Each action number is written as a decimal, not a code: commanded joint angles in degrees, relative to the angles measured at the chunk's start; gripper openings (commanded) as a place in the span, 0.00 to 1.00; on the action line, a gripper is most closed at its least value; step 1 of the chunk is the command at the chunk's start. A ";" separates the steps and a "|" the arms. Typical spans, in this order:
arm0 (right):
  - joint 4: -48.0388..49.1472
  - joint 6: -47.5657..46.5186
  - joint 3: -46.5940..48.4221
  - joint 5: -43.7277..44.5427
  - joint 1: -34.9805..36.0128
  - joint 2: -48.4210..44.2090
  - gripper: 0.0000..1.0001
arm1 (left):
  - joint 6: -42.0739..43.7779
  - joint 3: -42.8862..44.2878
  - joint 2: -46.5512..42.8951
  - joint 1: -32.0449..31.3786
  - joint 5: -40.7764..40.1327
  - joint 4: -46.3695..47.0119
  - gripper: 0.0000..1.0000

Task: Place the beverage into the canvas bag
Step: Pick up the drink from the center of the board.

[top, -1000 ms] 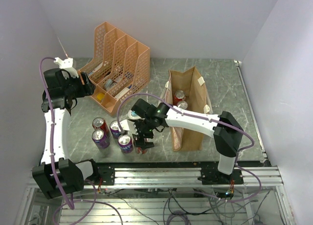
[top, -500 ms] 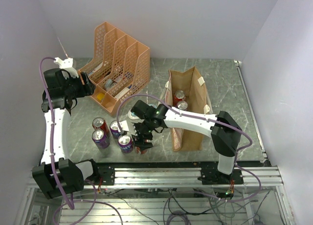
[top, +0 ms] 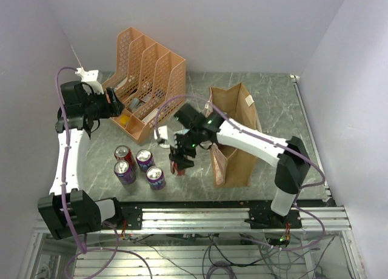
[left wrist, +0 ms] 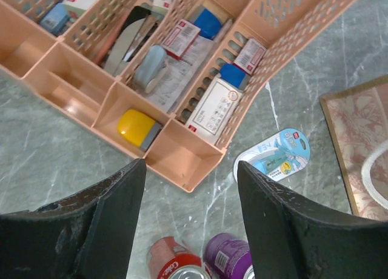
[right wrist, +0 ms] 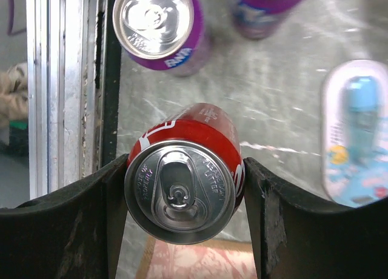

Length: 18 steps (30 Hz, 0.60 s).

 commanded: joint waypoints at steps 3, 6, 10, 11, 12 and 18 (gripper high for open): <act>-7.48 0.98 11.70 -2.24 -5.33 -8.80 0.30 | 3.30 4.84 2.98 -5.14 5.11 2.27 0.73; -8.99 2.43 16.57 -2.11 -7.73 -9.50 0.29 | 1.40 5.49 4.46 -8.10 8.66 4.07 0.73; -9.47 4.96 22.39 -0.69 -8.68 -9.94 0.27 | -2.40 6.21 7.00 -11.42 10.58 7.57 0.73; -9.39 5.49 23.59 -0.14 -8.83 -10.09 0.26 | -2.34 6.66 7.70 -12.89 10.73 8.06 0.73; -9.31 5.99 24.72 0.51 -9.01 -10.24 0.26 | -2.16 7.18 8.39 -14.48 10.66 8.46 0.73; -8.73 7.93 29.53 7.05 -9.89 -11.71 0.23 | -3.73 11.40 12.41 -18.95 10.39 10.87 0.73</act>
